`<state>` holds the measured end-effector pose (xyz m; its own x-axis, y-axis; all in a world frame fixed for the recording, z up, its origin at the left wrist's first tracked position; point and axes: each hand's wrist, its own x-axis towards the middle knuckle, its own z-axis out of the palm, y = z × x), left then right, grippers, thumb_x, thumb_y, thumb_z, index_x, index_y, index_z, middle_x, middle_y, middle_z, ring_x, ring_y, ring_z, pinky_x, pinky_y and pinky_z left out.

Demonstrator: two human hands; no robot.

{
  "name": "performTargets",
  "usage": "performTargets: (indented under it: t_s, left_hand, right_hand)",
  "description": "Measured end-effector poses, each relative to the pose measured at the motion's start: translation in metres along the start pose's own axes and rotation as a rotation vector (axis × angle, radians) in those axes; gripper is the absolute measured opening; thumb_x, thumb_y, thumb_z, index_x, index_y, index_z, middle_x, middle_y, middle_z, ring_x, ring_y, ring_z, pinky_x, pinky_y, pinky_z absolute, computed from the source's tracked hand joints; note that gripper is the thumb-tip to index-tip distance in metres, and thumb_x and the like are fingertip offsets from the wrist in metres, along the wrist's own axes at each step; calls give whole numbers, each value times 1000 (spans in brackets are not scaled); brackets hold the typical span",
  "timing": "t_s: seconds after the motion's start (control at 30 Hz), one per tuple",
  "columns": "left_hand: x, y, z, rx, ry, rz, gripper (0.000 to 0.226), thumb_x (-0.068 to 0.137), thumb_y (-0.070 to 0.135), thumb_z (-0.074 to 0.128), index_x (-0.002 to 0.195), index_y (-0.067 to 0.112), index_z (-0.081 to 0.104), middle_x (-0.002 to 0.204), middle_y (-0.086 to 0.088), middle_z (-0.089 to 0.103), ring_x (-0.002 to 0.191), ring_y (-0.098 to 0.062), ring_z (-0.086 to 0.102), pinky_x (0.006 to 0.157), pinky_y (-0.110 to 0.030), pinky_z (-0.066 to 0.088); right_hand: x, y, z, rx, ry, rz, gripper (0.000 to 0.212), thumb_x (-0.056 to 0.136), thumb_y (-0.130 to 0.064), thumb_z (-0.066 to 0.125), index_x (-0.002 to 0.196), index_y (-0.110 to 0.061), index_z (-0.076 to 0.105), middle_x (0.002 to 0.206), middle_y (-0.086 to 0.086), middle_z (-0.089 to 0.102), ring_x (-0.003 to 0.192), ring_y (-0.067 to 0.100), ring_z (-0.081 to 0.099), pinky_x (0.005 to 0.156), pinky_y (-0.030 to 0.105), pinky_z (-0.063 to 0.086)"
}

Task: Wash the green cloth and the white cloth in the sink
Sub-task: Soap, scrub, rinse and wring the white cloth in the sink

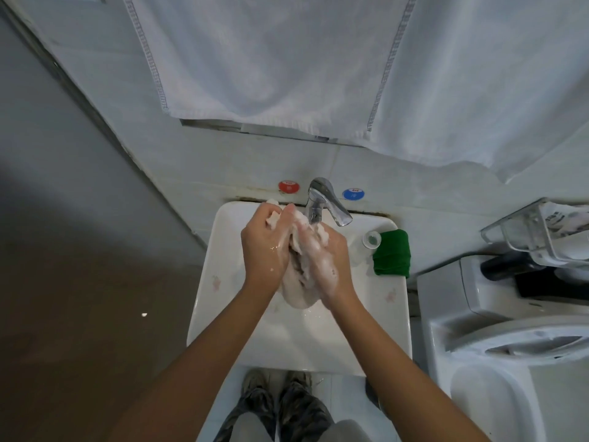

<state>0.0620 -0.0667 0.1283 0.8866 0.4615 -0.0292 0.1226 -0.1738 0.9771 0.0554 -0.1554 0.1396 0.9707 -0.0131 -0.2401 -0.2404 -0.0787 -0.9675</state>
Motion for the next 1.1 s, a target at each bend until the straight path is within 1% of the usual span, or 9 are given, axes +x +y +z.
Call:
performTargets:
  t_s: [0.17,0.27,0.37,0.5,0.67,0.73,0.87,0.97,1.1]
  left_hand:
    - [13,-4,-14,-45,-7,5,20,83,22,71,73,23,53,70,11,56,66,-4,54,64,-16,45]
    - [15,-3,-23,-50,-55,20,21,80,15,73,74,21,54,73,11,55,66,-2,53,63,-17,45]
    - [15,-4,-29,-25,-117,46,24,79,8,72,76,22,53,77,10,55,73,-5,53,67,-16,45]
    - [10,4,-35,-75,-241,109,21,73,10,66,85,22,53,85,12,54,77,8,52,72,-7,41]
    - [10,12,-45,-16,-405,177,44,66,12,61,109,20,53,105,16,53,94,18,51,80,-2,39]
    - [14,10,-50,-9,-419,188,49,67,12,64,112,28,52,111,19,53,102,16,50,87,-4,38]
    - [15,4,-54,133,-377,199,65,80,-4,65,122,39,42,121,30,43,117,16,36,96,2,27]
    - [11,5,-52,277,-360,196,61,90,9,61,139,33,34,126,24,38,112,16,32,90,0,28]
    - [3,1,-47,309,-334,186,57,92,25,58,142,32,33,126,20,41,112,8,38,92,-13,32]
  right_hand:
    - [-2,5,-19,-296,-183,22,38,74,-30,80,102,-23,56,90,-13,64,84,4,61,71,16,49]
    - [6,2,-32,-615,-312,22,57,72,-29,81,122,-21,54,107,-5,65,95,14,61,82,29,53]
    - [14,-2,-37,-895,-404,21,20,74,-29,73,87,-16,64,82,2,65,76,22,59,58,30,45]
    - [19,-6,-42,-952,-437,-72,27,77,-17,67,62,-19,45,64,-2,48,68,21,50,52,26,31]
    - [20,-4,-42,-698,-451,5,34,74,-36,69,94,-13,56,80,-4,57,72,14,53,58,22,39]
    - [21,-3,-45,-516,-498,82,33,76,-25,70,100,-15,51,87,-1,58,78,13,53,65,24,42]
    - [24,-3,-53,-201,-520,170,45,59,-18,74,97,-16,50,87,1,59,80,14,58,69,31,48]
    - [24,2,-54,86,-533,183,57,55,-29,77,102,-13,50,88,2,62,80,15,60,67,28,49]
    - [25,6,-40,313,-283,153,26,74,-38,70,78,-18,54,79,3,61,72,15,60,60,24,48]
